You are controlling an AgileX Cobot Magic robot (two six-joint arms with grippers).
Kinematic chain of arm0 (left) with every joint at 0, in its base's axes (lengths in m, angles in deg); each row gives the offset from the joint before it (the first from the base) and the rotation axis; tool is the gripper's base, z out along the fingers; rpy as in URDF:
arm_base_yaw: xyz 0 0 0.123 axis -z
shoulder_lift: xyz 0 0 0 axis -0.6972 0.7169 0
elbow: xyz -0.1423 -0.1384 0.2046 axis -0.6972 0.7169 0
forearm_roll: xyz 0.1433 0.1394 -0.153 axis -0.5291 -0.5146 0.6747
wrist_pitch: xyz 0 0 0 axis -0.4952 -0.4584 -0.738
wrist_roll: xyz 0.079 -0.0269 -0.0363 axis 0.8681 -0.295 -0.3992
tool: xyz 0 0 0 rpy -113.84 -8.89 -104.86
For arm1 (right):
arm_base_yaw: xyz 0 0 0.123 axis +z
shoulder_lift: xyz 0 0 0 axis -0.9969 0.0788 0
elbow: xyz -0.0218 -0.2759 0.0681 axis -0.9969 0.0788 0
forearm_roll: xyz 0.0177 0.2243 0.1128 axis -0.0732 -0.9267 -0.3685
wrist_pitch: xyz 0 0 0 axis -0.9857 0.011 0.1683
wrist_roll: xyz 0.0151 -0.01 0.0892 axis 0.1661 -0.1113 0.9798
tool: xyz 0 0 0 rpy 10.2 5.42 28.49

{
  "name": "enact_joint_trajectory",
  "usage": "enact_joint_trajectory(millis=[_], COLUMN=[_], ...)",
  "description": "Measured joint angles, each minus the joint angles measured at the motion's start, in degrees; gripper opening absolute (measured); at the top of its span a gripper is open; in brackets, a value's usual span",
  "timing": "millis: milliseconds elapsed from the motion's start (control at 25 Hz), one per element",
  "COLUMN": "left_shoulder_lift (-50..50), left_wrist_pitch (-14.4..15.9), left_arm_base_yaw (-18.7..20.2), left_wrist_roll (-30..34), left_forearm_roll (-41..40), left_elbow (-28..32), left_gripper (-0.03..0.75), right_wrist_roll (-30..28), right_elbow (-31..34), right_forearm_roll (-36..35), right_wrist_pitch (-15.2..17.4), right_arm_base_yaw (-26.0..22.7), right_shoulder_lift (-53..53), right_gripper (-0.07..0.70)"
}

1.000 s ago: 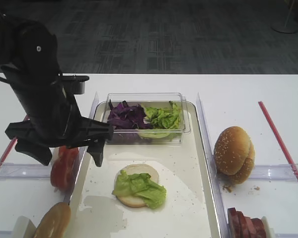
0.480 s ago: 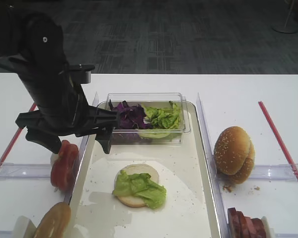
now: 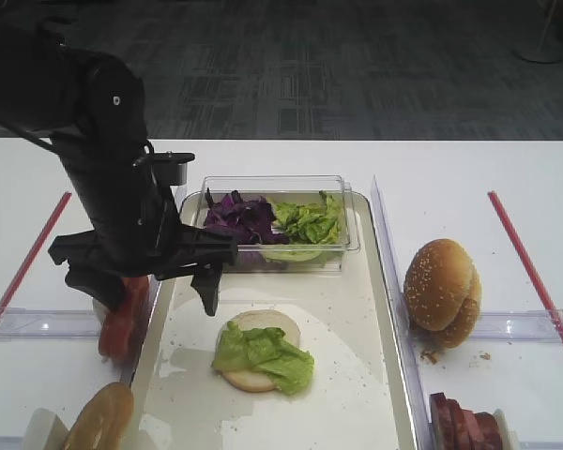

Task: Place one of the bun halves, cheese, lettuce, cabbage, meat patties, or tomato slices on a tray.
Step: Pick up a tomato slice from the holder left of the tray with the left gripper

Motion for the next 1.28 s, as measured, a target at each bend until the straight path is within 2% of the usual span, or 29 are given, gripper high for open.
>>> enact_joint_trajectory(millis=[200,480,960,1280], left_shoulder_lift=[1.00,1.36,2.13,2.13], left_wrist_pitch=[0.04,0.50,1.75,2.19], left_arm_base_yaw=[0.10,0.10,0.10,0.10], left_wrist_roll=[0.03,0.03,-0.58,-0.79], left_forearm_roll=[0.22,-1.83,-5.74,-7.14], left_elbow=[-0.24,-0.24,-0.13,-0.13], left_gripper=[0.634,0.544,0.258,0.099], right_wrist_roll=[0.00,0.00,0.00,0.00], right_elbow=[0.00,0.00,0.00,0.00], right_forearm_roll=[0.00,0.00,0.00,0.00], right_wrist_pitch=[0.00,0.00,0.00,0.00], right_arm_base_yaw=[0.00,0.00,0.00,0.00], right_shoulder_lift=[0.00,0.00,0.00,0.00], right_gripper=[0.427,0.427,0.427,0.427])
